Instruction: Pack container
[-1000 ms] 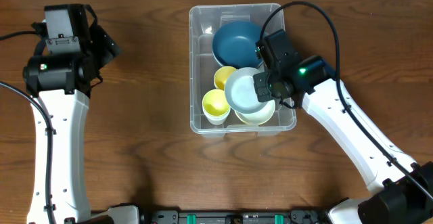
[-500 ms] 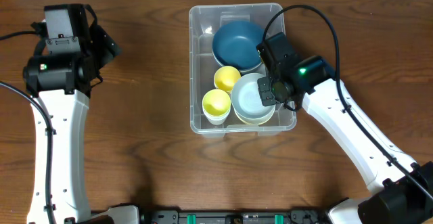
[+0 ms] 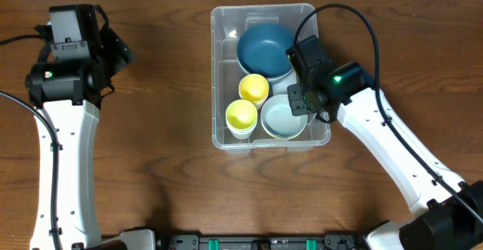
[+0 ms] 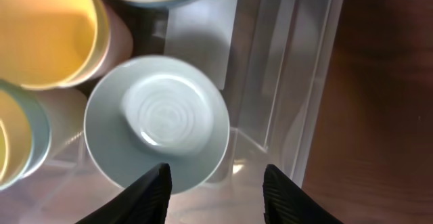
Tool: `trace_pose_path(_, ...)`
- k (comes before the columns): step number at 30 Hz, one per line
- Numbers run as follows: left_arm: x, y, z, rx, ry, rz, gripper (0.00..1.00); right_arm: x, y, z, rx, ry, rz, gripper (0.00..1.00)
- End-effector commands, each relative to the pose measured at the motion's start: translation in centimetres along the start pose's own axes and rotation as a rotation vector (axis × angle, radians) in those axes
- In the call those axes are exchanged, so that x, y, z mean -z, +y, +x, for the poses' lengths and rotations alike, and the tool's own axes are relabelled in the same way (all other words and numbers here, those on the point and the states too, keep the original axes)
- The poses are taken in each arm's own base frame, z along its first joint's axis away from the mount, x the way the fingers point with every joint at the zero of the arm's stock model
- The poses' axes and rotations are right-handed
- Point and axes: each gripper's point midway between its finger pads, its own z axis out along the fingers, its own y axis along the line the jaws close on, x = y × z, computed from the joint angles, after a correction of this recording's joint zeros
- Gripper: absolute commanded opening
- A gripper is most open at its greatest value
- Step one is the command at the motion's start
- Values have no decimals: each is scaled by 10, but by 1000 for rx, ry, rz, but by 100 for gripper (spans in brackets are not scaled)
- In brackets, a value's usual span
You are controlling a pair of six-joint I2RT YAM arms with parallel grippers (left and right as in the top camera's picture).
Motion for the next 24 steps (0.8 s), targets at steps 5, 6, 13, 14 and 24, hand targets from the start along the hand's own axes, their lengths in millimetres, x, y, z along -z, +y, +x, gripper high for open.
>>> trace_pose_path(5, 4, 1, -5, -1, -17, -4, 98, 31, -40, -33, -163, -161, -5, 59)
trace_pose_path(6, 4, 1, -5, -1, -17, -4, 98, 39, -49, -37, -188, -193, -5, 74)
trace_pose_path(13, 4, 1, -5, -1, -17, -4, 98, 91, -110, -48, -341, -366, 32, 99)
trace_pose_path(14, 4, 1, -5, -1, -17, -3, 98, 95, -113, -47, -351, -375, 36, 99)
trace_pose_path(24, 4, 1, -5, -1, -17, -3, 98, 102, -120, -46, -366, -392, 42, 99)
